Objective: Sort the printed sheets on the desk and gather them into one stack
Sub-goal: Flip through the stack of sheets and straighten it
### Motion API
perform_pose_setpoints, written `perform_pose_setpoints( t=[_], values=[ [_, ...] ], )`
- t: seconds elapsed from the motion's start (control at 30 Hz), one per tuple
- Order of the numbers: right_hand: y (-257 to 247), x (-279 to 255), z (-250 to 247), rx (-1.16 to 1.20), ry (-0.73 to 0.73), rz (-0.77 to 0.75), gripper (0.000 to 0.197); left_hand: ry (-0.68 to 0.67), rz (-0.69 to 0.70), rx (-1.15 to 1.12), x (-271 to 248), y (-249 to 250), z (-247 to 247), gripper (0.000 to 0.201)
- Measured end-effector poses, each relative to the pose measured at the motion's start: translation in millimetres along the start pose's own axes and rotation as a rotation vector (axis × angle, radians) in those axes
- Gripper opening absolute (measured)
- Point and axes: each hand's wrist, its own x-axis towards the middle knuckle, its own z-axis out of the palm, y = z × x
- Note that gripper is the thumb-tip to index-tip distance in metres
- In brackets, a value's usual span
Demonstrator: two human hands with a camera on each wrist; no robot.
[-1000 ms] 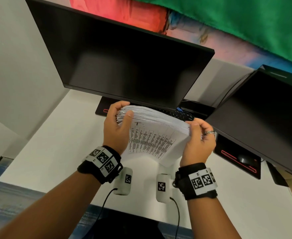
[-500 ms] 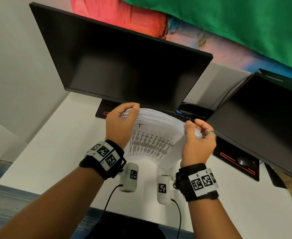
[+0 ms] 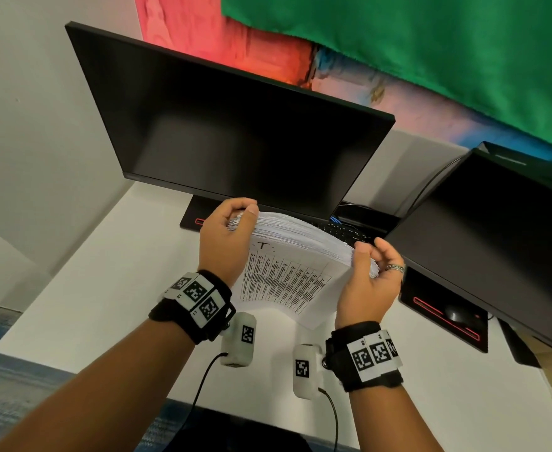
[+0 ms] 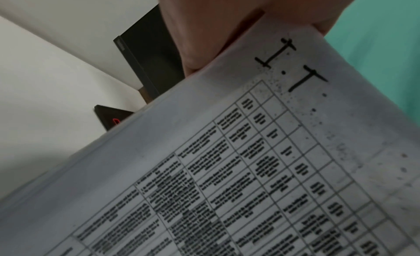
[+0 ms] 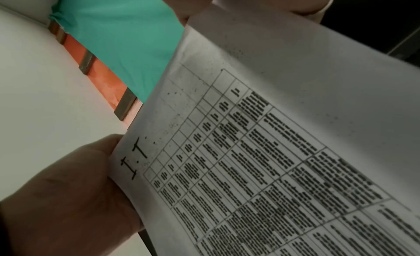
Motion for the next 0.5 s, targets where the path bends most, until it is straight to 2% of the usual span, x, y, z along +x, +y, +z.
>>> perform_pose_setpoints(
  t=[0.17,0.33,0.4,0.47,0.5],
  values=[
    [3,5,-1,-0.013,0.021,0.004,0.011,-0.066,0.003,-0.019,0,-4,-3,0.019],
    [6,7,1,-0.003,0.039,0.004,0.016,-0.051,-0.034,-0.037,4,-7,-3,0.018],
    [6,6,-1,0.049,-0.004,0.019,0.015,-0.061,-0.039,-0.039,5,-5,-2,0.02],
    [6,6,-6,0.066,-0.085,0.031,0.029,-0.176,-0.048,-0.069,5,-4,-8,0.03],
    [9,8,-10,0.041,-0.143,0.026,0.041,-0.265,-0.066,-0.115,6,-6,-14,0.047]
  ],
)
